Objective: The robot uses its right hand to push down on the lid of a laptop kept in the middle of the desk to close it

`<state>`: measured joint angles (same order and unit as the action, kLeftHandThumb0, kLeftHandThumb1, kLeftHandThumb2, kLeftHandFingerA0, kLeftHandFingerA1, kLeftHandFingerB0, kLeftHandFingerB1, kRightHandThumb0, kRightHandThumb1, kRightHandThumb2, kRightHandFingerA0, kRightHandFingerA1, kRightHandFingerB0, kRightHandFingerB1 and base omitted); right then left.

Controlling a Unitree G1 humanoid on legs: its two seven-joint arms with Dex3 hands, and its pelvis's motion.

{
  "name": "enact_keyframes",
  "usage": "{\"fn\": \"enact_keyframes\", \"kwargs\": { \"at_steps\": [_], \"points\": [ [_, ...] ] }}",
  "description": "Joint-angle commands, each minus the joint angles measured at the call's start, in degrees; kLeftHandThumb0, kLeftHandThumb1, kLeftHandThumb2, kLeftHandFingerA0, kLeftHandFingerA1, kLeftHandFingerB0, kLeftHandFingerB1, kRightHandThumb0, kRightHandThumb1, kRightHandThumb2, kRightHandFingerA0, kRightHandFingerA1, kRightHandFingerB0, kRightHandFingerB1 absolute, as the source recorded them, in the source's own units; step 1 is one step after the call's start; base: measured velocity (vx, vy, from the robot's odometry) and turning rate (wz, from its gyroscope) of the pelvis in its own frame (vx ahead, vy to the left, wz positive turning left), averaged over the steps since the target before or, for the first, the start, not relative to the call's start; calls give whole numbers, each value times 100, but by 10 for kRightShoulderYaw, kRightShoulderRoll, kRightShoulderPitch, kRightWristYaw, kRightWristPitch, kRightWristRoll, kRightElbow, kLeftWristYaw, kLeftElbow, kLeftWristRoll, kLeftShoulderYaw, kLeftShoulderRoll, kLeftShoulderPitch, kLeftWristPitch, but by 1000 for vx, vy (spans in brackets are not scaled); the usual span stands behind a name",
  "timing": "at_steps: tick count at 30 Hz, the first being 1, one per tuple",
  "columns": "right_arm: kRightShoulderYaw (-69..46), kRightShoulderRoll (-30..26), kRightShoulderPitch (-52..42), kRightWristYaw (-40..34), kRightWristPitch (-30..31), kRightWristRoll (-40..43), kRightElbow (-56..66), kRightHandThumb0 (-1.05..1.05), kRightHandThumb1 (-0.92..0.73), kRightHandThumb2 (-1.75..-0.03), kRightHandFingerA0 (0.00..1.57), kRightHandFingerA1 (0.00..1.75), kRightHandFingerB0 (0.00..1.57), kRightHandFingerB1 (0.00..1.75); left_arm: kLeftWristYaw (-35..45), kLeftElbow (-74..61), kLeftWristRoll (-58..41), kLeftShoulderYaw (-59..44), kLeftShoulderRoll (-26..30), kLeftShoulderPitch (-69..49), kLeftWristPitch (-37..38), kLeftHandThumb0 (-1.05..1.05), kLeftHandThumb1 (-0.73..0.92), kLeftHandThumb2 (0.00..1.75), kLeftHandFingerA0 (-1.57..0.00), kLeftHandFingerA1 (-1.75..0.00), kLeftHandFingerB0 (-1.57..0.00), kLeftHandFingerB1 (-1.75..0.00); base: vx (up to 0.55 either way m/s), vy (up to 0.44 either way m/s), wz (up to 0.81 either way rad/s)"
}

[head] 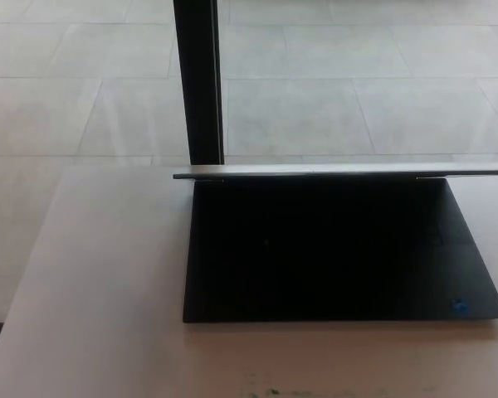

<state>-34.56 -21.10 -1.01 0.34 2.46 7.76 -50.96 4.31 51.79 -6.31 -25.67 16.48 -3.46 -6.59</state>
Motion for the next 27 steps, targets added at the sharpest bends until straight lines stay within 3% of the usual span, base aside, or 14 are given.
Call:
{"fn": "enact_keyframes", "kwargs": {
  "at_steps": [1, 6, 8, 9, 10, 11, 13, 14, 15, 16, 17, 18, 23, 27],
  "points": [
    [-258, -72, 86, -59, 17, 259, 21, -92, -92, -72, 67, 161, 30, 118, 3, -18, -185, -182, 47, 28, -38, -103, 92, 91, -22, -96, -18, -74, 0, 0, 0],
    [-245, -112, 138, -27, 21, 223, 81, -97, -88, -67, 51, 138, 10, 110, -7, -16, -171, -196, 44, 38, -37, -104, 92, 88, -28, -99, -23, -76, 0, 0, 0],
    [-202, -135, 161, 5, 18, 184, 161, -96, -89, -68, 48, 115, 18, 104, 2, -20, -168, -201, 44, 37, -42, -105, 92, 87, -26, -98, -19, -74, 0, 0, 0],
    [-184, -143, 174, 10, 14, 170, 194, -93, -87, -67, 72, 100, 36, 86, 5, -21, -167, -203, 44, 36, -43, -104, 92, 89, -23, -92, -18, -71, 0, 0, 0],
    [-165, -154, 191, 18, 5, 154, 221, -93, -87, -67, 72, 100, 36, 86, 6, -23, -165, -205, 43, 35, -44, -104, 92, 89, -23, -92, -18, -71, 0, 0, 0],
    [-149, -159, 199, 20, 5, 141, 244, -96, -65, -93, 72, 85, 47, 75, 5, -24, -163, -206, 42, 35, -46, -105, 92, 90, -26, -94, -16, -68, 0, 0, 0],
    [-123, -167, 212, 23, 5, 122, 279, -96, -65, -93, 72, 85, 47, 75, 4, -26, -161, -208, 42, 35, -51, -105, 92, 90, -26, -94, -16, -68, 0, 0, 0],
    [-55, -182, 256, 52, -24, 80, 315, -92, -84, -66, 64, 80, 49, 66, 5, -21, -158, -208, 41, 34, -47, -104, 92, 93, -27, -94, -16, -68, 0, 0, 0],
    [-55, -182, 256, 51, -21, 80, 317, -92, -84, -66, 64, 80, 49, 66, 5, -22, -158, -209, 41, 34, -48, -104, 92, 93, -27, -94, -16, -68, 0, 0, 0],
    [-6, -194, 268, 58, 13, 56, 384, -89, -68, -112, 44, 76, 33, 60, 7, -13, -155, -208, 43, 37, -43, -105, 92, 91, -25, -92, -19, -69, 0, 0, 0],
    [-1, -195, 269, 59, 18, 54, 393, -89, -68, -112, 44, 76, 33, 60, 8, -12, -154, -208, 43, 37, -42, -105, 92, 91, -25, -92, -19, -69, 0, 0, 0],
    [10, -197, 276, 61, 23, 51, 399, -91, -90, -67, 39, 68, 32, 45, 8, -13, -152, -207, 43, 36, -40, -105, 92, 91, -28, -93, -20, -70, 0, 0, 0],
    [142, -215, 358, 95, 25, -24, 420, -89, -92, -69, 25, 44, 30, 30, 4, -18, -154, -207, 40, 36, -39, -105, 92, 88, -30, -94, -21, -70, 0, 0, 0],
    [249, -218, 429, 129, -17, -101, 386, -97, -79, -87, 33, 51, 27, 36, 3, -23, -161, -210, 37, 36, -41, -105, 92, 89, -28, -93, -19, -69, 0, 0, 0]
  ]
}}
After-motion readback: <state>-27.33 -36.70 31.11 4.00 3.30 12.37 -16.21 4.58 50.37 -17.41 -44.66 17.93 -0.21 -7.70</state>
